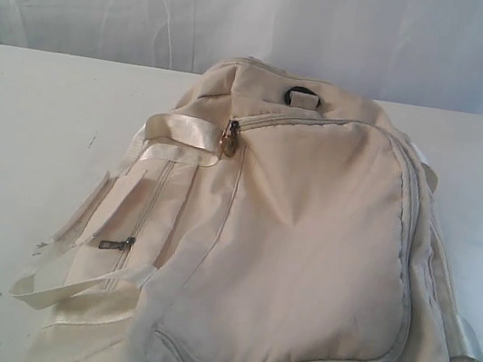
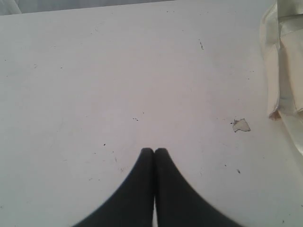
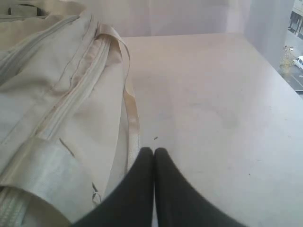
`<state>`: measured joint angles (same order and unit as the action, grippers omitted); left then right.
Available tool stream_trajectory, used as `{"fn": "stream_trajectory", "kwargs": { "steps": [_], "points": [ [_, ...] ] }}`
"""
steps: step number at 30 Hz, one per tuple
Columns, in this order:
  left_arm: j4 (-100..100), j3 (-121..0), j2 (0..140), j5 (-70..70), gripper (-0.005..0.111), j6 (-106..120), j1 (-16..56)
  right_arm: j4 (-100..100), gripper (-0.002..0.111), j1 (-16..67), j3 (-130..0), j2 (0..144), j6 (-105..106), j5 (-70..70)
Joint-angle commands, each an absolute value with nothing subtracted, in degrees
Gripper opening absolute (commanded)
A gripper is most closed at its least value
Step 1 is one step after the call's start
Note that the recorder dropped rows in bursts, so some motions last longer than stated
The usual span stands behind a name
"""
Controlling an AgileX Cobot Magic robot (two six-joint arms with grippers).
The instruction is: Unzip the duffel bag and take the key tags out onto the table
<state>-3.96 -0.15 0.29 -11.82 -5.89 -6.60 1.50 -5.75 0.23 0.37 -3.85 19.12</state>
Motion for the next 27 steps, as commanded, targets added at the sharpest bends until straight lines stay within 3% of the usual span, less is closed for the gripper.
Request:
{"fn": "stream_trajectory", "kwargs": {
  "steps": [1,14,27],
  "points": [
    [-3.72,0.0,0.0,-11.61,0.0,-6.19,-6.64,1.71,0.0,-5.78,0.0,0.0,-3.62,18.35],
    [-3.72,0.0,0.0,-9.37,0.0,-6.19,-6.64,1.71,0.0,-5.78,0.0,0.0,-3.62,18.35],
    [-3.72,0.0,0.0,25.26,0.0,-6.19,-6.64,1.71,0.0,-5.78,0.0,0.0,-3.62,18.35]
  ]
}}
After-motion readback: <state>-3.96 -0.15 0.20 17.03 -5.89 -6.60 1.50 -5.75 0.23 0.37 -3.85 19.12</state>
